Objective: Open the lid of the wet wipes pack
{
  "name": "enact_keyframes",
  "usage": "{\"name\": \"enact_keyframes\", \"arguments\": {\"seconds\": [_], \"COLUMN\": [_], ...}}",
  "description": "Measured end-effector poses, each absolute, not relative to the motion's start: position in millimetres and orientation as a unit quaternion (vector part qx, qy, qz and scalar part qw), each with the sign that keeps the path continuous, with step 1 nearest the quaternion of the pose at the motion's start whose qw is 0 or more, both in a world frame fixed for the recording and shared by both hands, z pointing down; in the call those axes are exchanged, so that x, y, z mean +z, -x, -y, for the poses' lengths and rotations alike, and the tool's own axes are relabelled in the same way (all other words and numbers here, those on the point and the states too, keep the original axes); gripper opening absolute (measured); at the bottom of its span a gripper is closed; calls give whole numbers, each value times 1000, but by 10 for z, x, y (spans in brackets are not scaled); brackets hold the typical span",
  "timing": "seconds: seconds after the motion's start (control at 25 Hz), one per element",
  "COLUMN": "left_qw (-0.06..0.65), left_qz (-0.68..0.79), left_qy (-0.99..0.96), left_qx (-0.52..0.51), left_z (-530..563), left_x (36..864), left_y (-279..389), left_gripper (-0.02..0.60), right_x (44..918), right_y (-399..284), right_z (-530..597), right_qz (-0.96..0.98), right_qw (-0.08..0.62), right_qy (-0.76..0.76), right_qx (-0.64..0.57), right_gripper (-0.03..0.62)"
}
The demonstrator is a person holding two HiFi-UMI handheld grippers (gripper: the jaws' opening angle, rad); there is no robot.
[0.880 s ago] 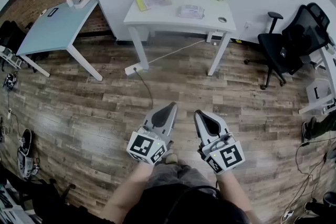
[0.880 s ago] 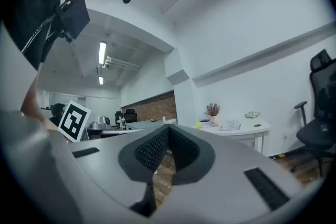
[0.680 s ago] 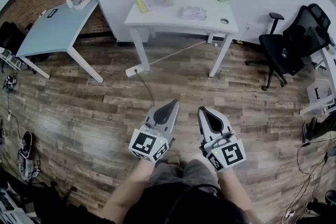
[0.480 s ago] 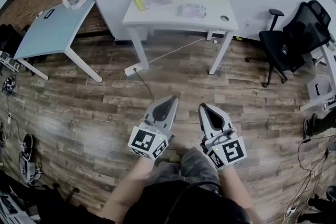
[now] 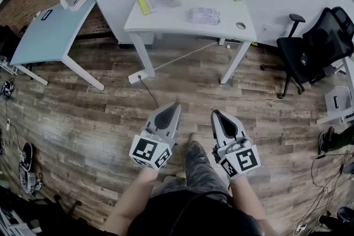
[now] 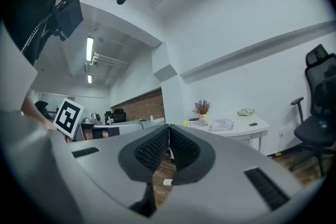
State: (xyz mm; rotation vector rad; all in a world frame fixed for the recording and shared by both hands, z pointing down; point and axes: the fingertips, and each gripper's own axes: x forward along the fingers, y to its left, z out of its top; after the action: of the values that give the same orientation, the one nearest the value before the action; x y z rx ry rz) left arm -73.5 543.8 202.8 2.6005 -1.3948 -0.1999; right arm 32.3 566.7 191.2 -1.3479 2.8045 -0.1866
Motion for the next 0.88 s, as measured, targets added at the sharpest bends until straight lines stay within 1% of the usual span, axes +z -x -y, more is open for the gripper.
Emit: {"name": "enact_keyframes", "arguments": {"seconds": [0.56, 0.88], "left_qw": [93, 103], "left_qz": [472, 496], "left_qy": [-874, -859], "left_qx": [-70, -71], "left_z": [-3845, -3376], "left_x": [1987, 2102], "left_y": [398, 424], "left_gripper": [14, 14], "right_x": [1870, 1972], "right_y": [-556, -671], "right_z": [-4081, -3548], "right_qz": [-914, -918], "right_qw": [5, -3], "right_qy": [402, 391], "right_qx": [-56, -65], "right_gripper": [20, 20]}}
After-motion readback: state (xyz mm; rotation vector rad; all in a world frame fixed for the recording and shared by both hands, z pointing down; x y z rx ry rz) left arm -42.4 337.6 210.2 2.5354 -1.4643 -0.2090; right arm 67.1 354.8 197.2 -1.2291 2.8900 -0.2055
